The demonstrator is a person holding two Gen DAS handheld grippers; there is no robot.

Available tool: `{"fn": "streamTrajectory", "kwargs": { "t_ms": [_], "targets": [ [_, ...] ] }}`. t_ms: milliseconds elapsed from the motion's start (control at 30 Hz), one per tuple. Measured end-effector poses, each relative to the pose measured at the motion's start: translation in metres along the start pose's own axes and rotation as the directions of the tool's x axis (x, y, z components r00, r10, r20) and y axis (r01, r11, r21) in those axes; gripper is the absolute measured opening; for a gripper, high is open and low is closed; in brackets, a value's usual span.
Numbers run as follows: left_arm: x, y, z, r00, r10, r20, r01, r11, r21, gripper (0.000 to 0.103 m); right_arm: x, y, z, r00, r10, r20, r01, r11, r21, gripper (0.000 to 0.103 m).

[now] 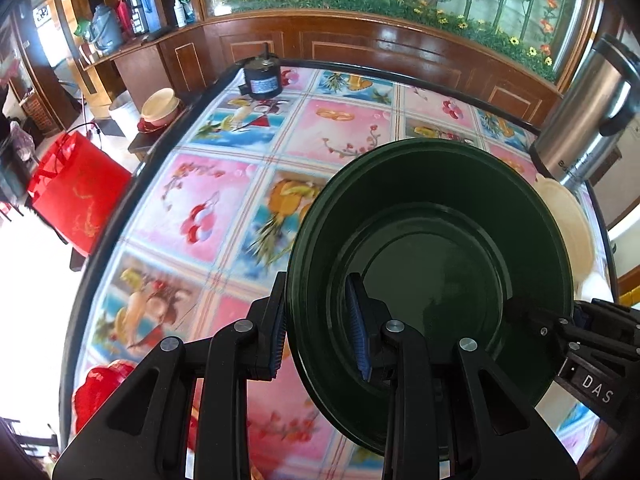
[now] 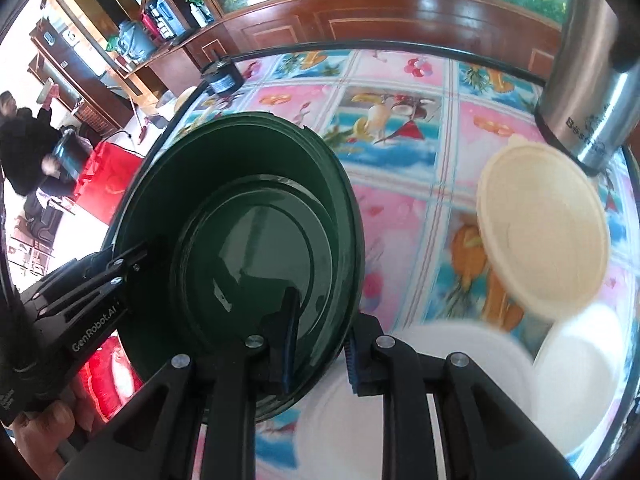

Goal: Organize plates and bowls
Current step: 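Carry the green basin onto the red plate stack held by the left tool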

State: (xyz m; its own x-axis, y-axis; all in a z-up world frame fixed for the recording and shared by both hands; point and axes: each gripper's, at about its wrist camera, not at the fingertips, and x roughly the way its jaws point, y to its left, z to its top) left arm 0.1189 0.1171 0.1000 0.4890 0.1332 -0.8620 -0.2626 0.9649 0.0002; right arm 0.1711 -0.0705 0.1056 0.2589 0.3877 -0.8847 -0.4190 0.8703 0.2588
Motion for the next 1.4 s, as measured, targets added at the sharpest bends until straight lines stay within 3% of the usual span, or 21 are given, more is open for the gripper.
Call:
{"fn": "streamTrajectory", "kwargs": {
  "t_ms": [800,1400],
  "targets": [
    [-0.073,0.095,-0.073,1.0,-0.007,0.018,0.007,1.0,-0.012,0.027,-0.026,0.102,-0.077,1.0,0.018,-0.003,-0.018,0.999,-0.037,0.024],
    [-0.068,0.182,-0.138,0.996,0.067,-0.06,-0.071,0.994,-0.079,0.028,0.02,0.192,-0.115,0.994,0.027,-0.11,-0.046,0.984,-0.172,0.027]
  ]
}}
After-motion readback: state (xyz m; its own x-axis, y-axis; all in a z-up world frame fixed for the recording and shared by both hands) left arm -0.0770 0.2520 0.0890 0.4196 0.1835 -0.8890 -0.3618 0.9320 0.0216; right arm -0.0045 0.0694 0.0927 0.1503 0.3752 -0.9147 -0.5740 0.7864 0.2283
